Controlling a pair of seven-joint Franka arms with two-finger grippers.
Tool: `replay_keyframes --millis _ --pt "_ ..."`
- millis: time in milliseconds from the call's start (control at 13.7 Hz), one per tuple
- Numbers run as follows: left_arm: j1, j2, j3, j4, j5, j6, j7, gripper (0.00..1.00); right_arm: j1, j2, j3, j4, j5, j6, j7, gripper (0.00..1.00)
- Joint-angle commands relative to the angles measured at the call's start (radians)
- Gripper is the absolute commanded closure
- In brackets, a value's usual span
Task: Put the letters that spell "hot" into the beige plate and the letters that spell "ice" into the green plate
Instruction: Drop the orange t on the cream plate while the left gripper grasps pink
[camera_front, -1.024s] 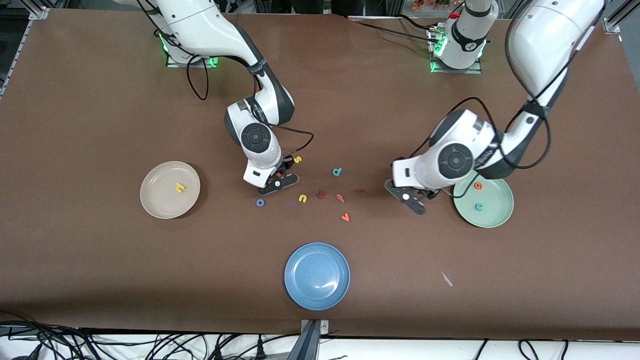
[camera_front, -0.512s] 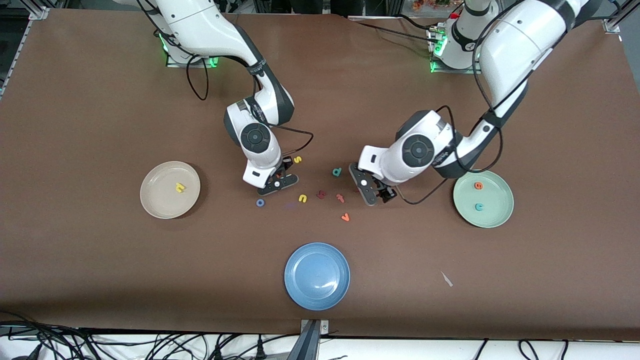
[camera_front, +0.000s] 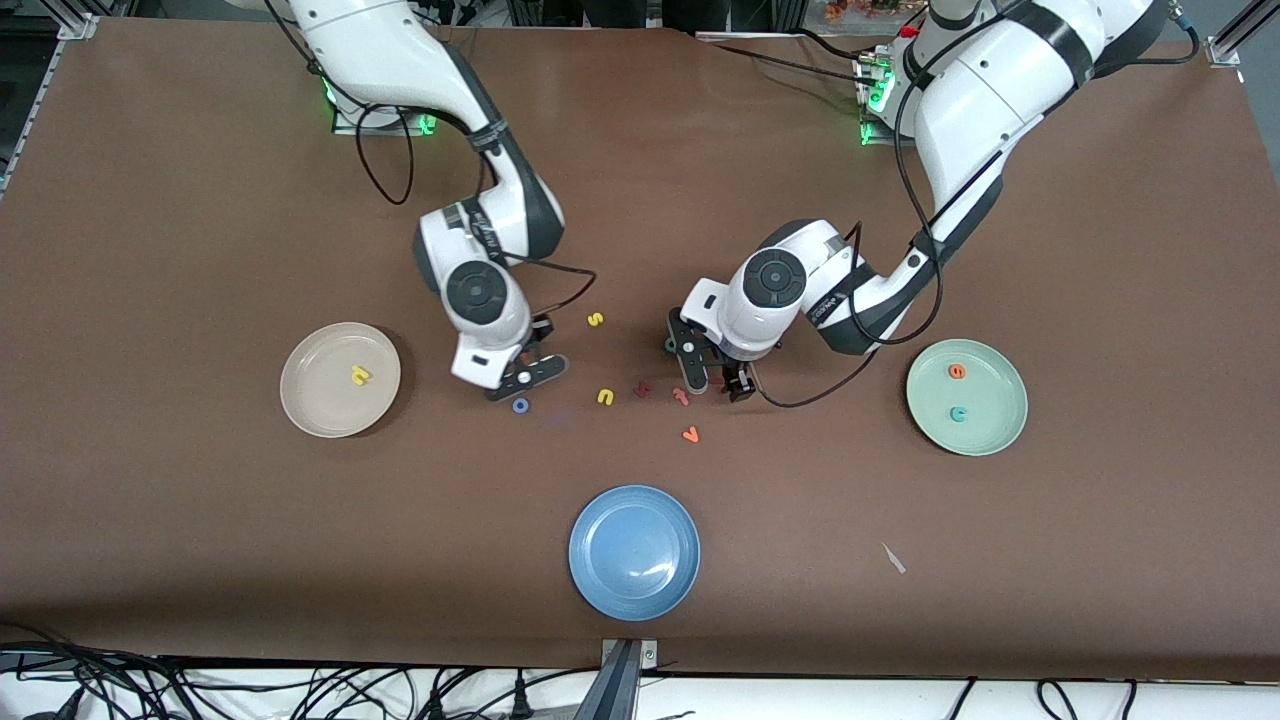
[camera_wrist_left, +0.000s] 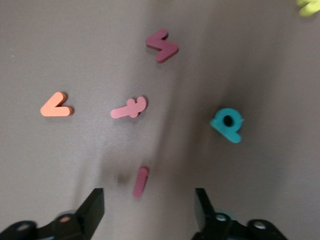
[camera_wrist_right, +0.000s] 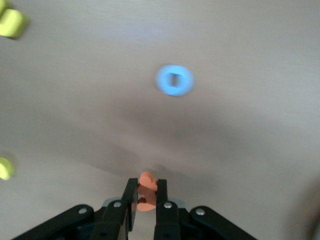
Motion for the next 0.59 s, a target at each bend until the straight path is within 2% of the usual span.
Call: replay_keyframes --millis 0,293,512 --pt "0.001 0.027 -0.001 0.013 0.08 0.016 0.02 0.28 0.001 -0.074 -0.086 -0.052 -0.003 -0.06 -0.074 0.98" --pt "-0.015 0.043 0.0 0.013 0.094 0.018 0.016 0.34 0.0 -0.079 -0.237 -0.08 0.005 -0.061 -0.322 0.98" --pt "-0.019 0.046 0.0 0.013 0.114 0.018 0.017 0.41 -0.016 -0.067 -0.294 -0.092 0.005 -0.042 -0.408 0.98"
